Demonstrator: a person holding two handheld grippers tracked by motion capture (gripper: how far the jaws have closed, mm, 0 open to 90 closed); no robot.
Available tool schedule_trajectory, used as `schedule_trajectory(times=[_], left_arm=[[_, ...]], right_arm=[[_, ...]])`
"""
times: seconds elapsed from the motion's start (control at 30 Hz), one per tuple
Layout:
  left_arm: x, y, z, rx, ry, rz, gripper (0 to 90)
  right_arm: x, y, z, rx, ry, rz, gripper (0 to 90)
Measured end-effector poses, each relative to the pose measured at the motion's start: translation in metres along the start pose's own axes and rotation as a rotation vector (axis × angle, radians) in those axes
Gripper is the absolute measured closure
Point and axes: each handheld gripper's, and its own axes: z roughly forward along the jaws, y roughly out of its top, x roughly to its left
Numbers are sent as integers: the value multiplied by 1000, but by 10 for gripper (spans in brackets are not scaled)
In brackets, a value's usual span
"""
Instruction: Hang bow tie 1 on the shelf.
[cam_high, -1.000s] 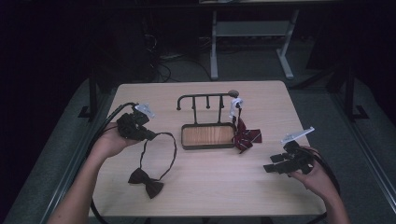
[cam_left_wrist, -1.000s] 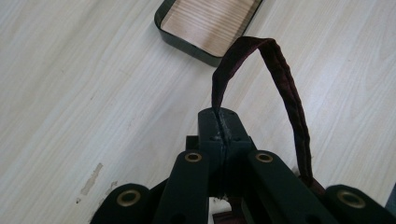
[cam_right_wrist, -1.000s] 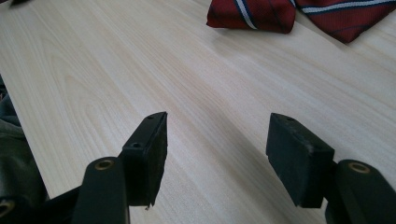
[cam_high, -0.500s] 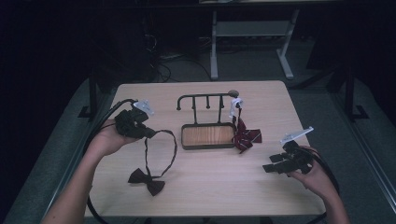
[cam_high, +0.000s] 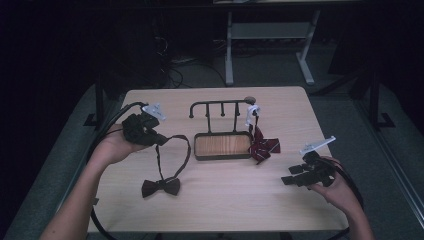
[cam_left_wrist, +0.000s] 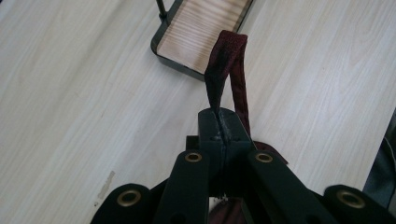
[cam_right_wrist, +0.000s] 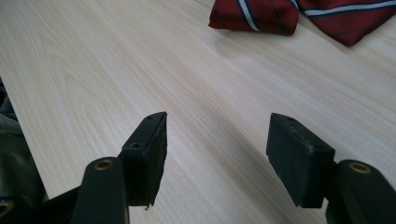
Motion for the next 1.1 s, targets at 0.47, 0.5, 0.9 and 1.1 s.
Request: schedule_trajectory(times=[0.47,0.5,0.9,1.1], left_arm=[[4,14,-8,4,1,9,898],[4,15,-9,3,4,7,898],[8,29,-12,-5,0,8,898],[7,35,-12,-3,1,17,898]], right_arm=[[2,1,2,1,0,-6,383],[2,1,1,1,-1,-6,383],[3,2,-1,1,-3,-10,383],[4,2,-2,-3,-5,-10,383]])
